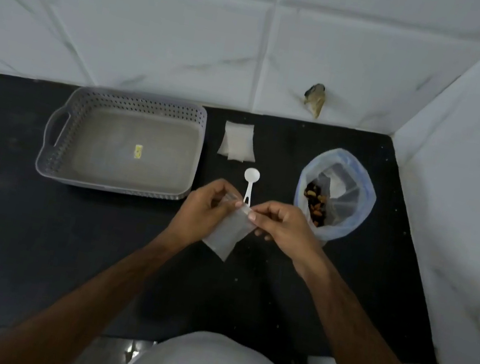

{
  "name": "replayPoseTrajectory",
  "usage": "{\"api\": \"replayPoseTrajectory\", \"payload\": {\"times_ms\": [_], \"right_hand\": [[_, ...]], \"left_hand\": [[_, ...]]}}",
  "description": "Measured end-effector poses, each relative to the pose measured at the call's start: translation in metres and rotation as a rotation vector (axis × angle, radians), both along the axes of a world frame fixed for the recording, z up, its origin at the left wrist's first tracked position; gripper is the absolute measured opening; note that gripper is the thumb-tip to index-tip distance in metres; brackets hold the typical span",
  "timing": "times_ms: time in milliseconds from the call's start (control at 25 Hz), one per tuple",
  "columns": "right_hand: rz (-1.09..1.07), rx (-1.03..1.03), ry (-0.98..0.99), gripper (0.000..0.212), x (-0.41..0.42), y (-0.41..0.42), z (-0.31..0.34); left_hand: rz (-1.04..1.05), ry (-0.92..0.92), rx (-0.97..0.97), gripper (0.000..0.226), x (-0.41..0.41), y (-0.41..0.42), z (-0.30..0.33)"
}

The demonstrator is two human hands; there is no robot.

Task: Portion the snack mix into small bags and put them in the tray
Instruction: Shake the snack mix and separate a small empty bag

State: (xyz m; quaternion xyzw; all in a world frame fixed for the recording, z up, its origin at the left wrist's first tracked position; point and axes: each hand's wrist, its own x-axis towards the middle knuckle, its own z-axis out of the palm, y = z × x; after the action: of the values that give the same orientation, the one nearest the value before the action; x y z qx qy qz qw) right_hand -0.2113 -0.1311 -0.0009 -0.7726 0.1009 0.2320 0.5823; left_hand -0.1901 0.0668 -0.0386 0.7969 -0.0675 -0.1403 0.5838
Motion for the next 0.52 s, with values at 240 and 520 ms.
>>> {"api": "replayPoseTrajectory", "payload": {"times_ms": [240, 520], "right_hand": [[-0.233, -0.007, -0.113, 0.005, -0.021, 0.001, -0.014], [-0.203, -0.054, -0.32, 0.017, -0.037, 0.02, -0.012]], "left_hand": [[0.116, -0.356, 0.245, 0.035, -0.014, 0.009, -0.002], [-0.027, 0.125, -0.159, 0.007, -0.021, -0.015, 0.011]]}}
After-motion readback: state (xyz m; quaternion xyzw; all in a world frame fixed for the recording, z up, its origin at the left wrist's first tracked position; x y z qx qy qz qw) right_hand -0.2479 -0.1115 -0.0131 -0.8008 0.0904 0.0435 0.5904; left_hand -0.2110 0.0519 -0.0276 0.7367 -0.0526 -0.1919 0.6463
